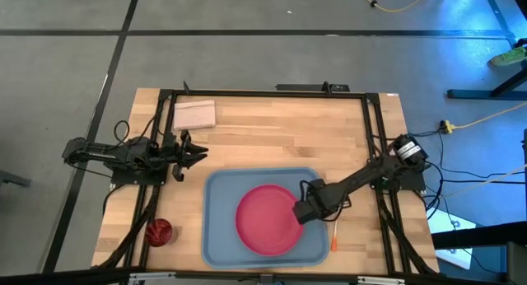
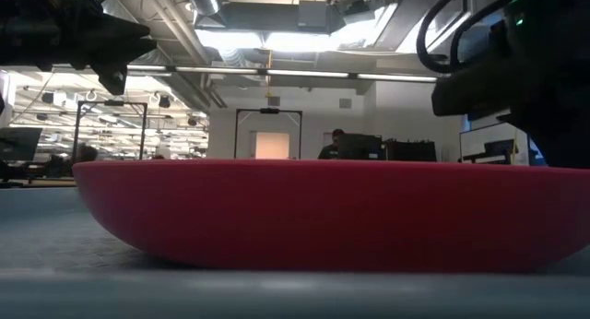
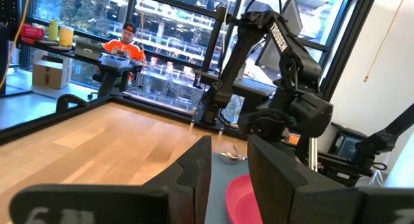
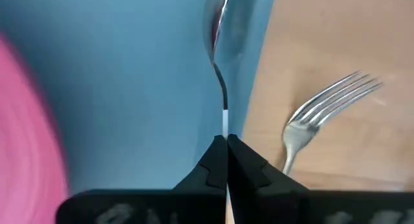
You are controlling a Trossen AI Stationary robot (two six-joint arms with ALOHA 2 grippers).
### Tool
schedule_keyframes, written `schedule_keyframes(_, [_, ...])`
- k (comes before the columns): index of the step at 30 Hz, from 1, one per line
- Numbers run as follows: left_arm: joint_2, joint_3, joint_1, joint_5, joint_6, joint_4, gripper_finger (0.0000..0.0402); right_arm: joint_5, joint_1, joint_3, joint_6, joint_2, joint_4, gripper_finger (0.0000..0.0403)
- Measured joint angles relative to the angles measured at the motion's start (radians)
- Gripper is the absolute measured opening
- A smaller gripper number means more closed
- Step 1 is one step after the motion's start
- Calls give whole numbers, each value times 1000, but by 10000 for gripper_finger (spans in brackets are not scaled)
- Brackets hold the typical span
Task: Pick and place plate/cup/fork/spoon on tray
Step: Put the orange spoon on the blue tray to the right of the red plate
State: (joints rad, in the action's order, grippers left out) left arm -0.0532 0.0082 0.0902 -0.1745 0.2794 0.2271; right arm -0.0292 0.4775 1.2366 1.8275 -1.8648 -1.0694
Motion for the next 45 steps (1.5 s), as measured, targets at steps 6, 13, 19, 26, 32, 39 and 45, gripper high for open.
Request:
schedule_keyframes(6, [0,0,0,0,0,0,94,1,-33,0,-56,0,5,0])
schedule_keyframes(13, [0,0,0,0,0,-1,94,1,-51,0,-75,0,13,4])
schedule_keyframes(19, [0,0,0,7,0,-10,94,1,-52,0,-74,0,14,16])
schedule_keyframes(26, [0,0,0,8,5,-11,94,2,-52,0,-75,0,38,18])
schedule_keyframes(32, [0,0,0,8,6,-11,94,2,-52,0,-80,0,40,19])
schedule_keyframes(39, [0,0,0,9,6,-11,94,2,-52,0,-112,0,48,20])
schedule_keyframes(45, [0,0,0,9,6,-14,94,2,-52,0,-130,0,64,20])
